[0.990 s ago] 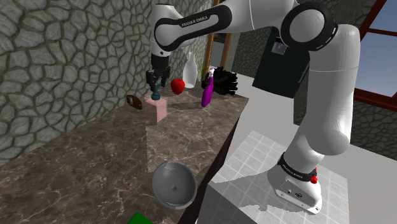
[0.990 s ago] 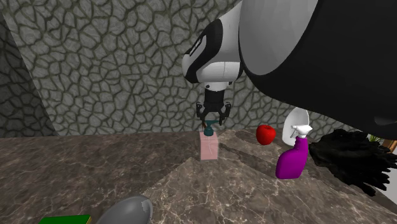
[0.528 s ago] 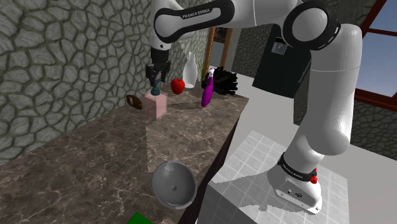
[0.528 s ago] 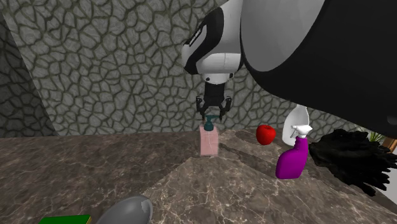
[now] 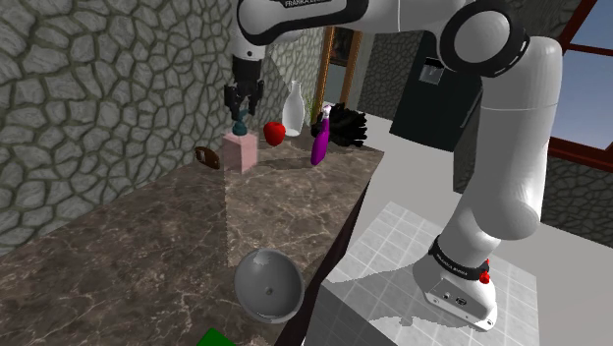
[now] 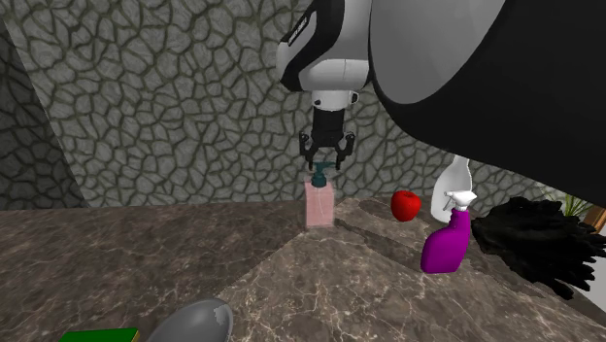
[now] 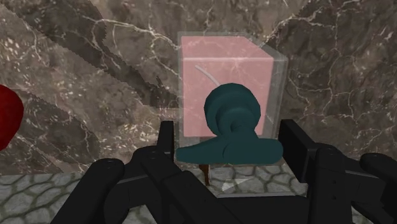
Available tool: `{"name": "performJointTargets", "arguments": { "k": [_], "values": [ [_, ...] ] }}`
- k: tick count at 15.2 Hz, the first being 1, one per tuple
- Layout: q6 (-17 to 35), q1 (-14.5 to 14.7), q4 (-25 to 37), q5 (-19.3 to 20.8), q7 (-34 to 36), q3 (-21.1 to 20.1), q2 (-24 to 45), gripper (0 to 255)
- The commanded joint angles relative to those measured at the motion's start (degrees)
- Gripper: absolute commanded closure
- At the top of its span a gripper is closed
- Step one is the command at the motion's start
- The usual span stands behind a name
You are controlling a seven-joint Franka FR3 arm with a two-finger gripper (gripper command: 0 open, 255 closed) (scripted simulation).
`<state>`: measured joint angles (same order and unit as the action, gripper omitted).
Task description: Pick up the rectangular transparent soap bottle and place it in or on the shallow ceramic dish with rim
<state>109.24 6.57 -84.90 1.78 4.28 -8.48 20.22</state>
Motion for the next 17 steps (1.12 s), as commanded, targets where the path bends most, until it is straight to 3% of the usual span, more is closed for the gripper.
{"name": "performJointTargets", "arguments": {
  "k": [1,9,17],
  "values": [
    [-1.6,0.0,1.4,0.0,0.0,0.0,-0.1,255],
    [-7.9,0.2,8.0,0.0,0.0,-0.1,0.2,255],
    [-5.5,3.4,-8.2,-1.3,6.2,-2.7,-13.9,255]
  ]
}}
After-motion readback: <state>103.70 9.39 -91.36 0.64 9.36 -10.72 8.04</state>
